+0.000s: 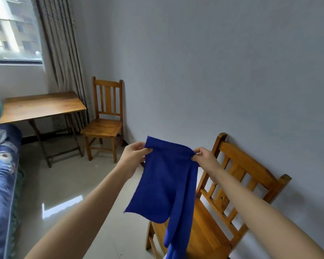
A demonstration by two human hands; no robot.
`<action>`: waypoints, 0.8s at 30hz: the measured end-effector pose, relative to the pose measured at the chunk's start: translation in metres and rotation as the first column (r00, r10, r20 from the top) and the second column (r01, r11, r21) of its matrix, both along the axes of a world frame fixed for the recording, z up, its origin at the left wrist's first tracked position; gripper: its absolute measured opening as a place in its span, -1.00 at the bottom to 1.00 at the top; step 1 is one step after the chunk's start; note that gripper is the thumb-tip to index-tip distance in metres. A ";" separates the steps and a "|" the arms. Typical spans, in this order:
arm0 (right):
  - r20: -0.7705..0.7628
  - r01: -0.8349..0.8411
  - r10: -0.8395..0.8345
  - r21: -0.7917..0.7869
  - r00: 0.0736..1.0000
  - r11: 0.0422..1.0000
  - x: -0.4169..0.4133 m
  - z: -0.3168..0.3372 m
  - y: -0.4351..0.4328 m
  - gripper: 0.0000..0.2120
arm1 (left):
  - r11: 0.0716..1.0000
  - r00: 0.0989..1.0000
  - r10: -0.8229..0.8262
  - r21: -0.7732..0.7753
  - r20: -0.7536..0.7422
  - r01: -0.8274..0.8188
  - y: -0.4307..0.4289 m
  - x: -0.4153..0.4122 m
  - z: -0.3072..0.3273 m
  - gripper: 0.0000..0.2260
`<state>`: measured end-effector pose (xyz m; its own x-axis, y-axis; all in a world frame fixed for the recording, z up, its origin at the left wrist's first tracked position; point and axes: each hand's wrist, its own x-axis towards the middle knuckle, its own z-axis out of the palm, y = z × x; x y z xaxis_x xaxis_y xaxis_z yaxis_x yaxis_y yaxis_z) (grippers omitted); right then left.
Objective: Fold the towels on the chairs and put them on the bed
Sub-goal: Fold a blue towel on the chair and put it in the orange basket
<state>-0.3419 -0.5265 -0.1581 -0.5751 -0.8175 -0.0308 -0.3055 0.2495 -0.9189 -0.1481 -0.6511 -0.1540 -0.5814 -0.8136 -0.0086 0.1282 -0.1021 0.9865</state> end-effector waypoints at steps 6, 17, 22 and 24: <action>-0.034 -0.191 0.190 -0.023 0.981 0.981 0.032 0.006 -0.014 -0.81 | 0.869 0.928 -0.009 -0.456 0.372 0.191 0.005 -0.018 0.023 -0.88; -0.228 -0.225 0.199 -0.096 0.953 0.970 0.060 0.025 -0.029 -0.85 | 0.855 0.876 0.094 -0.489 0.474 0.173 -0.016 -0.005 0.013 -0.88; -0.413 -0.224 0.234 0.072 0.880 0.972 0.071 0.022 -0.042 -0.78 | 0.827 0.865 0.098 -0.524 0.493 0.205 -0.021 0.001 0.006 -0.90; -0.416 -0.249 0.266 0.094 0.870 0.964 0.073 0.022 -0.047 -0.84 | 0.833 0.873 0.095 -0.518 0.479 0.194 -0.024 0.003 0.005 -0.91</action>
